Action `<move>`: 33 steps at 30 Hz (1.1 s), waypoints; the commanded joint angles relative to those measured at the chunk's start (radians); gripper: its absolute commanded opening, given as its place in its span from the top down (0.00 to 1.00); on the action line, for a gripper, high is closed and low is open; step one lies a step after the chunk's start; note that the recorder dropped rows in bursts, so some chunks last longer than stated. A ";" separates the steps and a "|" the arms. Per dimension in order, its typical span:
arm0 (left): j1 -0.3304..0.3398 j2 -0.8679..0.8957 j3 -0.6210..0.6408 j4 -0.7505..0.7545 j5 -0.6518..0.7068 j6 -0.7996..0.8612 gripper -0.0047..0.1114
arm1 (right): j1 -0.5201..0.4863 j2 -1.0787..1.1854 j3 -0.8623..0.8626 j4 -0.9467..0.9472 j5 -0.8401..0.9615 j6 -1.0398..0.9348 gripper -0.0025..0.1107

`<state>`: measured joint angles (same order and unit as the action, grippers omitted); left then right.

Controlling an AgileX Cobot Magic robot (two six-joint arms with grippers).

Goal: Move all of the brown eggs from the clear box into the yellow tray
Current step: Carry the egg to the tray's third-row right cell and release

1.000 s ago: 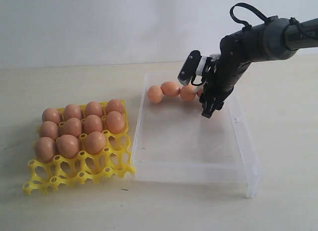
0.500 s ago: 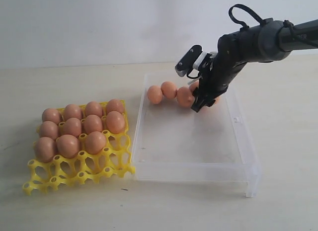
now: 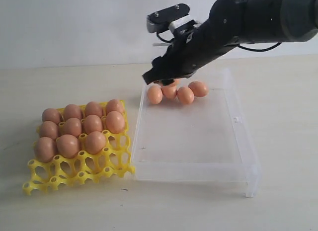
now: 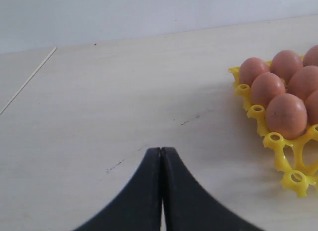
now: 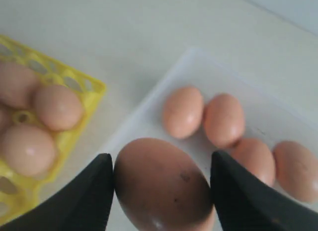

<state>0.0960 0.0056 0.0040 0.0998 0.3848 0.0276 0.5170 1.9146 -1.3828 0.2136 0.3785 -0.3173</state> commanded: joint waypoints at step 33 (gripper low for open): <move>-0.006 -0.006 -0.004 0.001 -0.008 -0.005 0.96 | 0.197 0.184 0.310 -0.632 -0.849 1.050 0.98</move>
<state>0.0960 0.0056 0.0040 0.0998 0.3848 0.0276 0.7210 2.0968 -1.0757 -0.4226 -0.4459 0.7324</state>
